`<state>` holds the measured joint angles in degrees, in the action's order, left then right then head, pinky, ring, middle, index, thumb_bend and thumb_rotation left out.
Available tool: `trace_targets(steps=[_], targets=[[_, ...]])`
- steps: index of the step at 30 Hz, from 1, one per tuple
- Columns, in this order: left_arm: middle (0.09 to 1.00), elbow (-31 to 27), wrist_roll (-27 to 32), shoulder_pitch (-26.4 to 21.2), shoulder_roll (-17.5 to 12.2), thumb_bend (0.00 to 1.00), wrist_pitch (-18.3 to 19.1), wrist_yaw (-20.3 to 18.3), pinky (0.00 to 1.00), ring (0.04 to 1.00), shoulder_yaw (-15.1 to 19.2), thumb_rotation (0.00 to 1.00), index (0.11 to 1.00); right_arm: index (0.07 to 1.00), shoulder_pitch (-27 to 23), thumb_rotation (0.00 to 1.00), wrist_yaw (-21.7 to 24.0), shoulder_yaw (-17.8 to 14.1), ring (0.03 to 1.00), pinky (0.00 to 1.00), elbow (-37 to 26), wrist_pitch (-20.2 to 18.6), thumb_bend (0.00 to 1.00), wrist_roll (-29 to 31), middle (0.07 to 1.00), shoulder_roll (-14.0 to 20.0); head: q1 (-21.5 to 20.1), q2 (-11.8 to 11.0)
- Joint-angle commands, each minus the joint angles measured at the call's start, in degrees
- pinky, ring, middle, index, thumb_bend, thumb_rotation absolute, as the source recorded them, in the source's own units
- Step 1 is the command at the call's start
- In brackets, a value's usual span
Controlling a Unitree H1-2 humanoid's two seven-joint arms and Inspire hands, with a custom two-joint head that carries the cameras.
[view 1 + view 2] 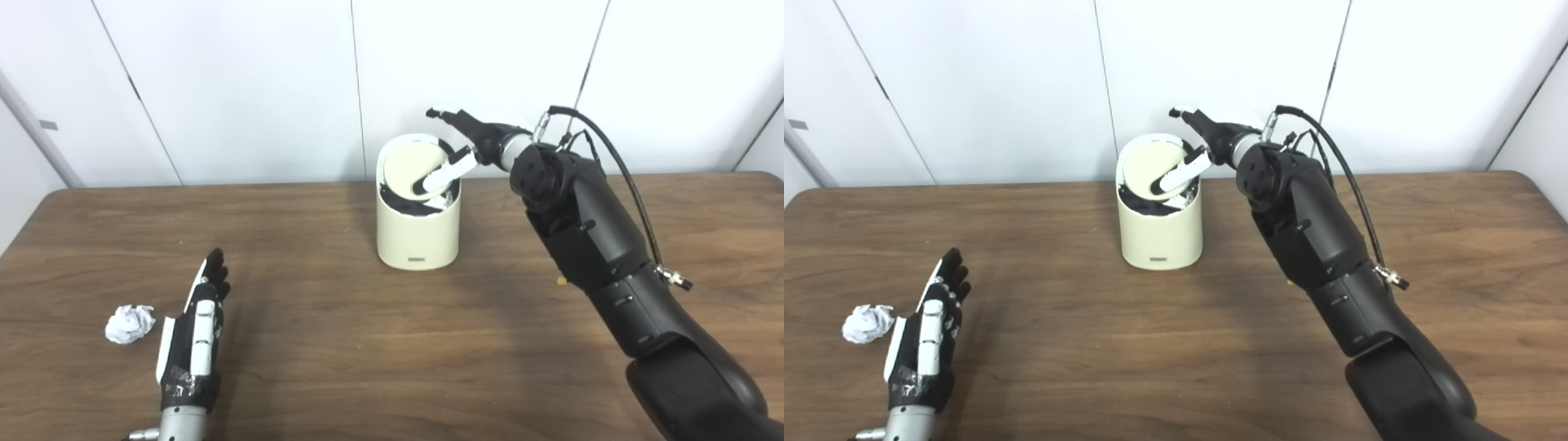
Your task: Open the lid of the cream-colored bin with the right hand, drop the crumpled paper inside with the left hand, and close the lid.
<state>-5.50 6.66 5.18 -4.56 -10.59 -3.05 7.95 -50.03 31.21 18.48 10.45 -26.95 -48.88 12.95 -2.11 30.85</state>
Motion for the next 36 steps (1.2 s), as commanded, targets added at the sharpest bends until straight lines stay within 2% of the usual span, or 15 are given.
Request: trace_targets(steps=[1,17,21,28,36], targets=[[0.999,2.61,0.66,1.00,1.22,0.43,-1.74,-0.10,1.00,0.999,-0.82,0.93,0.985,0.943,-2.48,0.42,-1.29,0.58,0.969,0.90,0.29,0.21,0.92,-0.26,0.953,0.76,-0.07,0.09],[0.996,2.32,0.58,1.04,1.27,0.44,-1.94,0.22,1.00,0.997,-0.59,0.96,0.985,0.940,-1.37,0.36,-5.56,3.08,0.985,0.94,2.25,1.19,0.89,1.51,0.960,1.22,-0.02,0.18],[0.998,2.04,0.59,1.16,1.38,0.43,-1.71,0.29,1.00,0.996,-0.60,0.96,0.988,0.943,-1.38,0.37,-6.02,3.22,0.987,0.95,2.07,1.10,0.88,2.12,0.961,1.44,0.01,0.17],[0.997,2.26,0.27,1.31,1.38,0.43,-1.64,0.34,1.00,0.998,-0.70,0.96,0.986,0.948,-1.51,0.45,-6.11,1.49,0.980,0.91,-0.34,0.17,0.90,3.44,0.959,1.55,0.11,0.21],[1.000,3.14,0.82,1.12,1.19,0.44,-1.74,-0.19,1.00,1.000,-0.80,0.96,0.988,0.946,-1.23,0.49,-5.02,-1.53,0.957,0.85,-3.27,0.05,0.90,2.84,0.956,1.62,0.06,0.18]])
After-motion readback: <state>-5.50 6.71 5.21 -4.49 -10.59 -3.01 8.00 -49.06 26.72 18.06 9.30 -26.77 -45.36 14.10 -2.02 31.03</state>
